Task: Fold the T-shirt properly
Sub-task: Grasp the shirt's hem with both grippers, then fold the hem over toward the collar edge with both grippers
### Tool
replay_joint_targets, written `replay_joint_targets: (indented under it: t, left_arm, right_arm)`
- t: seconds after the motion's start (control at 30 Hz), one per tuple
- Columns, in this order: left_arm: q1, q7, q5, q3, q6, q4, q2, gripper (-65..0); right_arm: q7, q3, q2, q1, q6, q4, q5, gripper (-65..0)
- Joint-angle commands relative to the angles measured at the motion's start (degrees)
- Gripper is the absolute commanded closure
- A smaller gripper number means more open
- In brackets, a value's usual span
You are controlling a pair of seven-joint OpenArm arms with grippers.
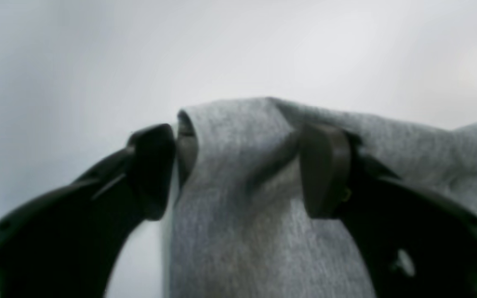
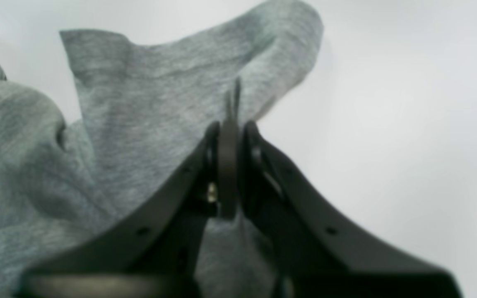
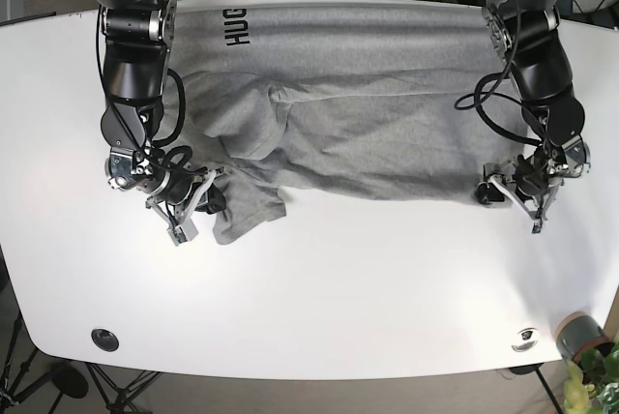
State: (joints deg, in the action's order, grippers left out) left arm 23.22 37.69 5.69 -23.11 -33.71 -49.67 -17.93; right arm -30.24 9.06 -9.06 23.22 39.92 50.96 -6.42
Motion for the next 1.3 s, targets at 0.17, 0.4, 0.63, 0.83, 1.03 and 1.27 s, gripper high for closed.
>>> replay_joint_targets:
  t: [0.17, 0.4, 0.63, 0.83, 1.03, 1.27]
  left_arm:
    - [1.3, 0.0, 0.3, -0.1, -0.3, -0.6, -0.7, -1.7]
    - [1.1, 0.4, 0.5, -0.5, -2.3, -3.1, -0.8, 0.0]
    - [-2.3, 4.1, 0.5, -0.7, -4.8, -14.8, -0.4, 0.0]
    - [-4.7, 8.9, 0.5, -5.4, -5.0, -21.5, 1.5, 0.0]
    - [-7.1, 13.4, 0.5, -9.1, -6.3, -27.6, 2.0, 0.0]
    - [-12.7, 13.9, 0.5, -9.2, -6.3, -35.6, 2.4, 0.0]
  right_arm:
    - [-1.0, 0.1, -0.3, 1.5, 0.08, 1.8, 0.3, -0.6]
    - [-2.6, 0.0, -0.2, 0.8, 0.08, 9.3, 0.2, -0.6]
    - [-8.6, 0.3, -0.3, -0.1, 0.08, 17.2, 0.2, 0.0]
    - [-13.3, 0.4, -0.3, -3.3, 0.08, 28.5, 0.2, 0.0]
    - [-18.5, 0.4, -0.3, -7.4, 0.08, 40.6, 0.2, 0.0]
    - [-21.7, 4.6, 1.2, -12.4, 0.08, 51.2, 0.4, 0.0]
